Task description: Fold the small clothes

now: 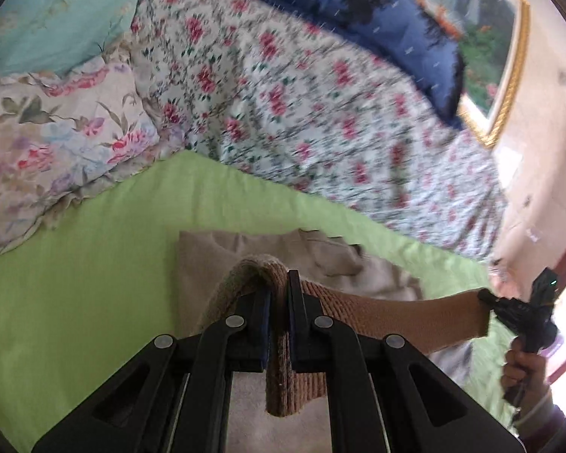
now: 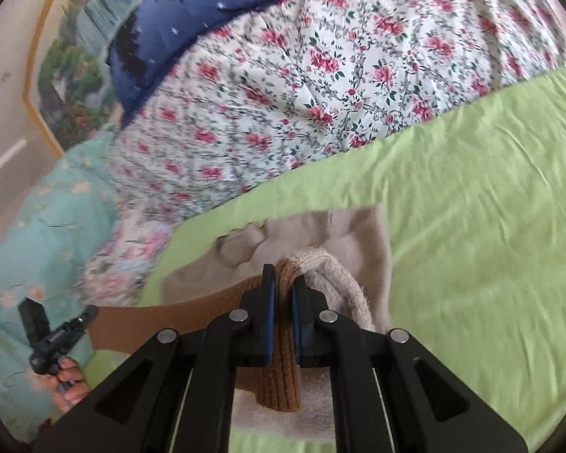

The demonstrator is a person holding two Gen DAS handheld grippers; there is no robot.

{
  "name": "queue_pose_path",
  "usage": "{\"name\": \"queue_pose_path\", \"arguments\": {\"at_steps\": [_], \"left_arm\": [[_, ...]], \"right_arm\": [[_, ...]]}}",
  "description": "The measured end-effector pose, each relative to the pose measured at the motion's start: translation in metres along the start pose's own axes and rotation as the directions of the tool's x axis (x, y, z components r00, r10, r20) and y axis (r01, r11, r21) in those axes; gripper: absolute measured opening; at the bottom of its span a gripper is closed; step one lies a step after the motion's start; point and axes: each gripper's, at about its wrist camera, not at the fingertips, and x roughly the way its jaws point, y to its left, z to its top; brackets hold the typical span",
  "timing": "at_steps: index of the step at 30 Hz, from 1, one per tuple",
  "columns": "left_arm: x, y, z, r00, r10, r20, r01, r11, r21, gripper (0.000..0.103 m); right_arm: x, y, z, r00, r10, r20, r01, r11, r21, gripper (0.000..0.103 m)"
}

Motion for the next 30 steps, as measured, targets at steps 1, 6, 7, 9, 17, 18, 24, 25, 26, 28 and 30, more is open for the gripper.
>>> {"name": "queue_pose_path", "arguments": {"at_steps": [1,6,7,9,17,18,24,25,26,28,30], "left_arm": [[0.011,0.001,0.001,1.0,0.009,-0.009,-0.009,1.0,0.002,0.006],[0.079,0.015,0.002,0.995,0.059,-0.082,-0.057,0.998,0.028,0.006],[0.092,0.018,0.0,0.992,0.072,-0.101,-0.069,0.997,0.032,0.006],[0.109,0.023,-0.006,0.987,0.085,-0.134,-0.082,0.996,0.028,0.006],[0.084,0.01,-0.042,0.979,-0.015,-0.204,0.027,0.998,0.054,0.032],[0.077,0.001,-0.049,0.978,-0.029,-0.207,0.045,0.996,0.072,0.037],[0.08,-0.055,-0.091,0.945,-0.104,-0.31,0.157,0.976,0.151,0.038],[0.085,-0.06,-0.094,0.942,-0.093,-0.321,0.152,0.975,0.163,0.038],[0.093,-0.062,-0.094,0.94,-0.08,-0.332,0.143,0.976,0.167,0.038],[0.101,-0.059,-0.089,0.936,-0.093,-0.34,0.151,0.977,0.148,0.038],[0.113,-0.055,-0.077,0.938,-0.076,-0.337,0.137,0.978,0.16,0.038]], "right_arm": [[0.013,-0.004,0.004,1.0,-0.016,-0.008,0.017,1.0,0.003,0.009],[0.074,-0.027,0.014,0.994,-0.09,-0.067,0.091,0.996,0.018,0.009],[0.084,-0.032,0.012,0.991,-0.102,-0.083,0.104,0.994,0.021,0.009],[0.102,-0.041,0.008,0.985,-0.123,-0.122,0.127,0.992,0.027,0.009],[0.079,-0.044,-0.006,0.987,-0.123,-0.107,0.131,0.989,0.067,0.024],[0.067,-0.037,-0.009,0.989,-0.126,-0.077,0.129,0.991,0.046,0.027],[0.077,0.034,-0.055,0.959,0.068,-0.274,-0.125,0.972,-0.198,0.028],[0.084,0.041,-0.061,0.946,0.079,-0.315,-0.156,0.962,-0.225,0.028],[0.092,0.048,-0.069,0.928,0.08,-0.364,-0.183,0.949,-0.258,0.028],[0.111,0.053,-0.079,0.903,0.043,-0.427,-0.187,0.935,-0.3,0.028],[0.126,0.049,-0.076,0.895,0.026,-0.445,-0.182,0.933,-0.311,0.028]]}}
